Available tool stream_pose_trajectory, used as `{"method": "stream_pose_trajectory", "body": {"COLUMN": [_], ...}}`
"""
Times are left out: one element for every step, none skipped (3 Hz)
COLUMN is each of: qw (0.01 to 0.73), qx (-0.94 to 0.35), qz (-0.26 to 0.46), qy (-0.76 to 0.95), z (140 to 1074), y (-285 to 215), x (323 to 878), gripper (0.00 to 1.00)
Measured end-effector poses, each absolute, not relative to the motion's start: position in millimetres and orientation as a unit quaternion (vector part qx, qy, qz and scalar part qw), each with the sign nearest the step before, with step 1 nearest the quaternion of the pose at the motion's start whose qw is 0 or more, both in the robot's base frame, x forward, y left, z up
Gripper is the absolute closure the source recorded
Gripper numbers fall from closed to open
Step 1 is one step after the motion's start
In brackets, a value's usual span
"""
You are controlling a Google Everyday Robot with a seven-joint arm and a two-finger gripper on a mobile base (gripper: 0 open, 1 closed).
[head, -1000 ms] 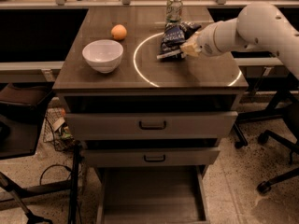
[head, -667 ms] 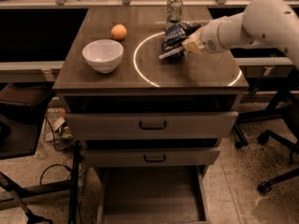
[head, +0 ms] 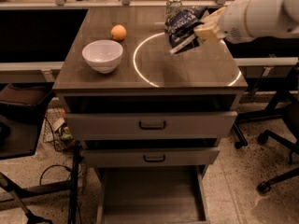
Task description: Place blue chip bag into bottom drawer
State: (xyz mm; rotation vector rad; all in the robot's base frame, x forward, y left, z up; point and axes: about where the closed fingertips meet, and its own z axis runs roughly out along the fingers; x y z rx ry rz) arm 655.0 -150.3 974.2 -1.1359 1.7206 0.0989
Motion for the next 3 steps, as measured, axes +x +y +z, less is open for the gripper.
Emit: {"method": "stream_pose_trajectory", "body": {"qw": [0.514,0.508,0.471], "qx": [-0.503,-0.528,-0.544], "qz": [0.034,0.041,0.033], "qy": [0.694,0.680,0.693], "z": [1006,1026,1024], "y": [-152,-162,-207], "x": [596,535,467], "gripper": [1.00,1.00,1.00]}}
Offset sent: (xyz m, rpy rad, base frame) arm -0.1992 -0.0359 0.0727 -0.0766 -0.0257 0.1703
